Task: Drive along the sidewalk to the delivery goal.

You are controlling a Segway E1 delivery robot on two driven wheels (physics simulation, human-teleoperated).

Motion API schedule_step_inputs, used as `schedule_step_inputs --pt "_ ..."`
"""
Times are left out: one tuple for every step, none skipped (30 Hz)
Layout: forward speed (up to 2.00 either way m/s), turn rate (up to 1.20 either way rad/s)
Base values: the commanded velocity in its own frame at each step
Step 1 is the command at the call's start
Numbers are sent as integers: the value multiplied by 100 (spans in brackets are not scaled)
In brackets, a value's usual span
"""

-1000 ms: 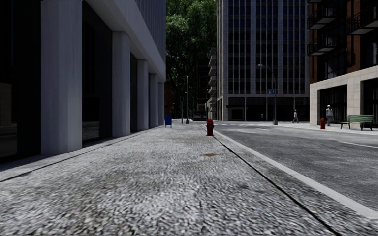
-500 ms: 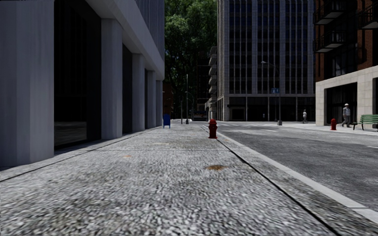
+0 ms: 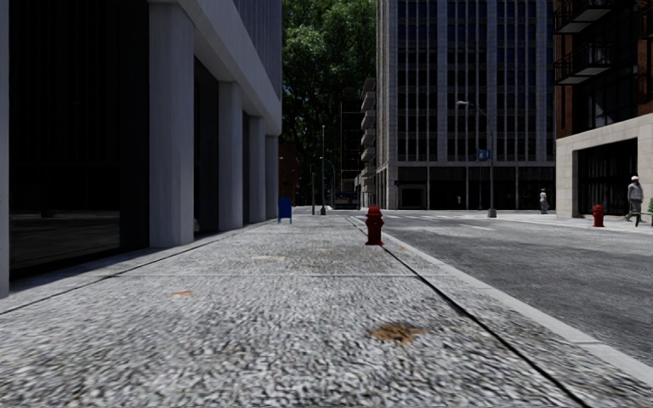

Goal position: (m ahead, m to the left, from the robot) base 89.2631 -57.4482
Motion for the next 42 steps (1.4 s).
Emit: schedule_step_inputs --pt "200 0" --pt "200 0" --pt "200 0" --pt "200 0" --pt "200 0" --pt "200 0" --pt "200 0" --pt "200 0" --pt "200 0" --pt "200 0" --pt "200 0" --pt "200 0" --pt "200 0" --pt "200 0" --pt "200 0" --pt "200 0" --pt "200 0" --pt "200 0" --pt "200 0" --pt "200 0" --pt "200 0" --pt "200 0" --pt "200 0" --pt "200 0" --pt "200 0" --pt "200 0" --pt "200 0" --pt "200 0" --pt "200 0" --pt "200 0" --pt "200 0" --pt "200 0" --pt "200 0" --pt "200 0" --pt "200 0" --pt "200 0" --pt "200 0" --pt "200 0" --pt "200 0" --pt "200 0" --pt "200 0" --pt "200 0"
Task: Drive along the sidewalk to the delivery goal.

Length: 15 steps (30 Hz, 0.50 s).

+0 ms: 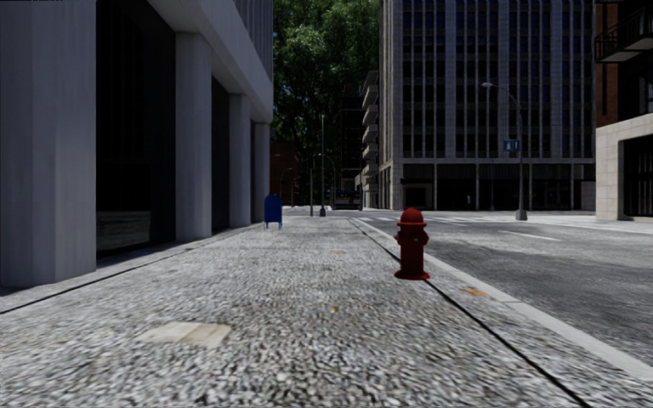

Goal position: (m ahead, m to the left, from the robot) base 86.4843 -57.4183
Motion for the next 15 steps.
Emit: schedule_step_inputs --pt "200 0" --pt "200 0" --pt "200 0" --pt "200 0" --pt "200 0" --pt "200 0" --pt "200 0" --pt "200 0" --pt "200 0" --pt "200 0" --pt "200 0" --pt "200 0" --pt "200 0" --pt "200 0" --pt "200 0"
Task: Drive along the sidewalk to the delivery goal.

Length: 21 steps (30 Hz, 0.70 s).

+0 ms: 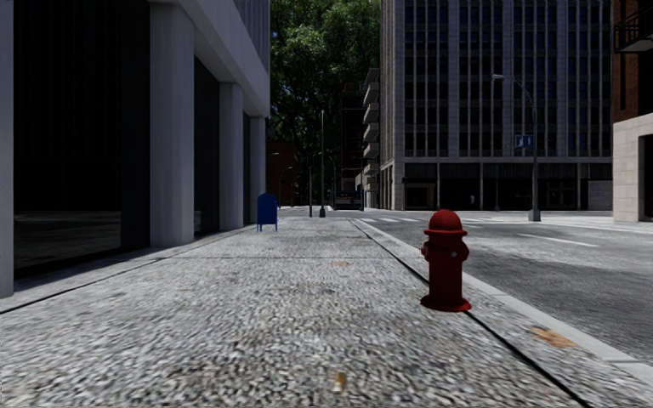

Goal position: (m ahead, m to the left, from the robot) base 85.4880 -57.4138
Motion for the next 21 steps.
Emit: schedule_step_inputs --pt "200 0" --pt "200 0" --pt "200 0" --pt "200 0" --pt "200 0" --pt "200 0" --pt "200 0" --pt "200 0" --pt "200 0" --pt "200 0" --pt "200 0" --pt "200 0" --pt "200 0" --pt "200 0" --pt "200 0" --pt "200 0" --pt "200 0" --pt "200 0" --pt "200 0" --pt "200 0" --pt "200 0"
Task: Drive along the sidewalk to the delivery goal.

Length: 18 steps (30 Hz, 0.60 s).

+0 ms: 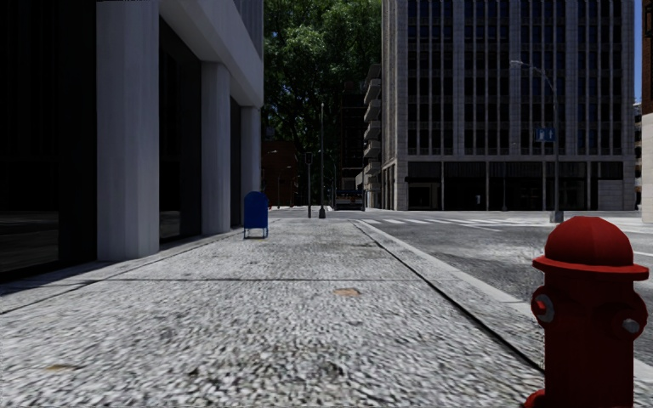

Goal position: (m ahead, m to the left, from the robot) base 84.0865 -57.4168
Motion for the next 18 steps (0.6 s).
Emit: schedule_step_inputs --pt "200 0" --pt "200 0" --pt "200 0" --pt "200 0" --pt "200 0" --pt "200 0" --pt "200 0" --pt "200 0" --pt "200 0" --pt "200 0" --pt "200 0" --pt "200 0" --pt "200 0" --pt "200 0" --pt "200 0" --pt "200 0" --pt "200 0" --pt "200 0"
